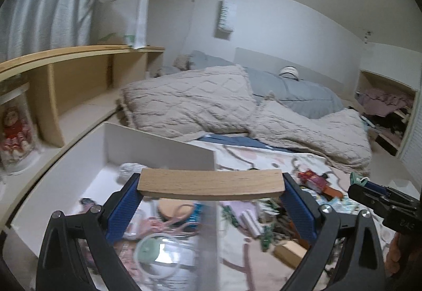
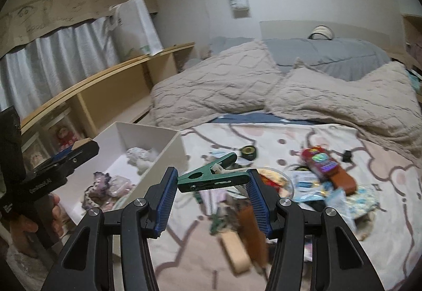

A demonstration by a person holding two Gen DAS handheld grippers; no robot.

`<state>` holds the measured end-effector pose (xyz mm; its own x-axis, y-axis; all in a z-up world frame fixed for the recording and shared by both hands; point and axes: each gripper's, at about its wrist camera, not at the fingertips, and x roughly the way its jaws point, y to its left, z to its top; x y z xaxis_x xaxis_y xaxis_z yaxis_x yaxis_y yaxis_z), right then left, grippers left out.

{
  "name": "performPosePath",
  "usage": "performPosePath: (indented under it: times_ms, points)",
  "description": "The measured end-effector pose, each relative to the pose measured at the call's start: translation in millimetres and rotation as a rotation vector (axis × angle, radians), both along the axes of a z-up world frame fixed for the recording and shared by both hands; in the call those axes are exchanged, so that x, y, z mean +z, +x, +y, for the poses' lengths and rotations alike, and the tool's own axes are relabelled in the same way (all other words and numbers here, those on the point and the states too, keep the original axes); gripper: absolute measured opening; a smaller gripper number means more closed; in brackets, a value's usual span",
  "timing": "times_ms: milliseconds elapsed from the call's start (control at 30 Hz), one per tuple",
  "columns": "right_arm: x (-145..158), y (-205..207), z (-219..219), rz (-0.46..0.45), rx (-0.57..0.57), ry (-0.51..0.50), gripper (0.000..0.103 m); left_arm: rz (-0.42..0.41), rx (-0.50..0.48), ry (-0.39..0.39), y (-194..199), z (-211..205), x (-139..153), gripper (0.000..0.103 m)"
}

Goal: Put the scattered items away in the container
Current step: 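Carry the wooden bar with the left tool while the right tool carries the clothespin to the box, then open the left tool over the box while the right tool releases the clothespin inside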

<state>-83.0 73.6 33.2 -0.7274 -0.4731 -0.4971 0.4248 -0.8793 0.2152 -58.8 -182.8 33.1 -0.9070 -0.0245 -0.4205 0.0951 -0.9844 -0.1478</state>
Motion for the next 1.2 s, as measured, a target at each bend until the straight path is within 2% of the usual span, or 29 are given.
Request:
performPosePath:
  times_ms: [200, 500, 800, 1200]
  points:
    - [0.6, -1.5, -42.3, -0.001, 0.087, 0.032, 0.054, -0.025, 0.094, 0.024, 6.3, -40.0, -10.3, 0.1]
    - [-5.9, -4.1, -98.5, -0.016, 0.203, 0.077, 0.054, -0.033, 0.226, 0.113, 20.7, -95.8, -19.2, 0.1]
    - [-26.0, 0.6, -154.6, -0.069, 0.33, 0.145, 0.054, -0.072, 0.27, 0.131, 17.6, -110.6, -33.3, 0.1]
    - [-58.5, -0.2, -216.1, -0.159, 0.478, 0.171, 0.054, -0.083, 0.268, 0.133, 14.5, -112.2, -38.1, 0.1]
